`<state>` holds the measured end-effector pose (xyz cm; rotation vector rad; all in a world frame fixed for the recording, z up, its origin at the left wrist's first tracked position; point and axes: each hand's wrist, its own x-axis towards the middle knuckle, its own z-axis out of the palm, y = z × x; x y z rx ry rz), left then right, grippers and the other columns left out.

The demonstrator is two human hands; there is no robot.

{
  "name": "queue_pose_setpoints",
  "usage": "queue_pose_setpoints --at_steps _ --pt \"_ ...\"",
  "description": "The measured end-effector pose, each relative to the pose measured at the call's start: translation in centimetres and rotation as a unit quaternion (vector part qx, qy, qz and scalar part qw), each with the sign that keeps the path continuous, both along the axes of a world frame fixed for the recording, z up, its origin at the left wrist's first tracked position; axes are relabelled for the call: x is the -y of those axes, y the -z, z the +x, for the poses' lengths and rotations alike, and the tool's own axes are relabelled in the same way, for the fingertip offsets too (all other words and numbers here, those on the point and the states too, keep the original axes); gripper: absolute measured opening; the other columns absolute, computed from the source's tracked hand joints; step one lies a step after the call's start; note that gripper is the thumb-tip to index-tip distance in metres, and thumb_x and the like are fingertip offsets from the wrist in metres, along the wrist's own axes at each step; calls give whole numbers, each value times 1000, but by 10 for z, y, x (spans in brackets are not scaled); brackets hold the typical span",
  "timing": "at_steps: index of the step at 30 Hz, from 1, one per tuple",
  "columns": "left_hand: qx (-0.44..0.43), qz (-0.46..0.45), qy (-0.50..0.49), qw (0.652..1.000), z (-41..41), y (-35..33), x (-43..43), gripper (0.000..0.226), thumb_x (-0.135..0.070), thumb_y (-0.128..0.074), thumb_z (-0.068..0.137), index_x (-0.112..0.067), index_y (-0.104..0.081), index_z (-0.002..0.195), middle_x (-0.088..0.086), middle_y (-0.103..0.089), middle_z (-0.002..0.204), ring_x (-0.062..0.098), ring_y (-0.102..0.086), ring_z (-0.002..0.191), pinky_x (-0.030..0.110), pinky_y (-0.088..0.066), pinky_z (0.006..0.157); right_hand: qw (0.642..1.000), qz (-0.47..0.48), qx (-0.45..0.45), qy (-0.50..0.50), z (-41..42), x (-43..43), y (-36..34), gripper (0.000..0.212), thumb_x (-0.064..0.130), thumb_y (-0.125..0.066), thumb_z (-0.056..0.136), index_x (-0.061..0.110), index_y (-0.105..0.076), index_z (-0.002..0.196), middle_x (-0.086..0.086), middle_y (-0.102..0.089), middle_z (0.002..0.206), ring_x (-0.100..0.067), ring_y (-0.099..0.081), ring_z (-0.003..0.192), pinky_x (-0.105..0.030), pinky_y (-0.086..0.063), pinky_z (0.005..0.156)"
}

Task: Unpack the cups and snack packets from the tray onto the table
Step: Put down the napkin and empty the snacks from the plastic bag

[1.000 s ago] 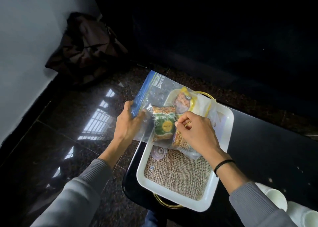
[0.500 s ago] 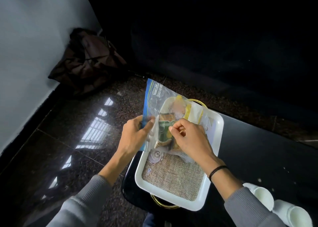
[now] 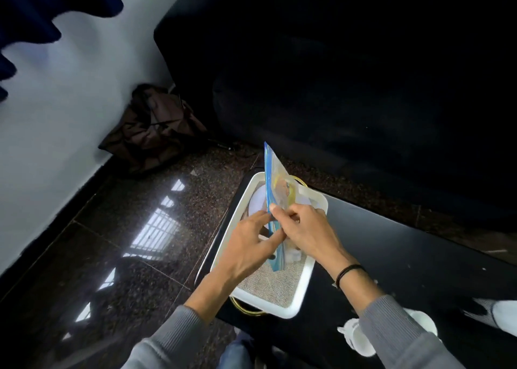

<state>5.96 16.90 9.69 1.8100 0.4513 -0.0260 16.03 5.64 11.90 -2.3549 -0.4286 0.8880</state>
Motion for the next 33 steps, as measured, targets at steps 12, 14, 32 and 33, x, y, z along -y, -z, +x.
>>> queue_pose_setpoints --at_steps 12,14,32,33 --pt "-203 182 -127 954 -37 -20 9 20 -18 -60 92 -8 -76 96 14 -77 86 35 -75 78 46 -63 69 973 -158 164 -24 -3 49 -24 26 27 -44 103 19 -58 124 -14 -66 117 -37 -67 104 -38 -49 78" --pt "-254 259 -65 929 -45 -27 7 21 -33 -62 91 -22 -70 107 3 -76 95 28 -73 87 39 -60 74 972 -156 169 -42 -4 54 -30 24 25 -45 104 18 -57 122 -15 -65 117 -37 -67 103 -40 -52 80" --pt "-167 443 46 880 -31 -52 37 34 -44 -41 106 -19 -63 104 4 -76 89 32 -72 83 40 -56 72 949 17 308 -67 -17 83 -51 6 20 -68 94 19 -65 99 1 -62 102 -15 -56 92 -22 -39 59" --pt "-172 432 38 884 -32 -53 39 34 -42 -41 106 -18 -64 102 5 -76 88 32 -71 82 42 -57 74 951 28 303 -54 -22 85 -50 6 16 -69 93 17 -64 95 1 -61 100 -15 -57 89 -23 -42 59"
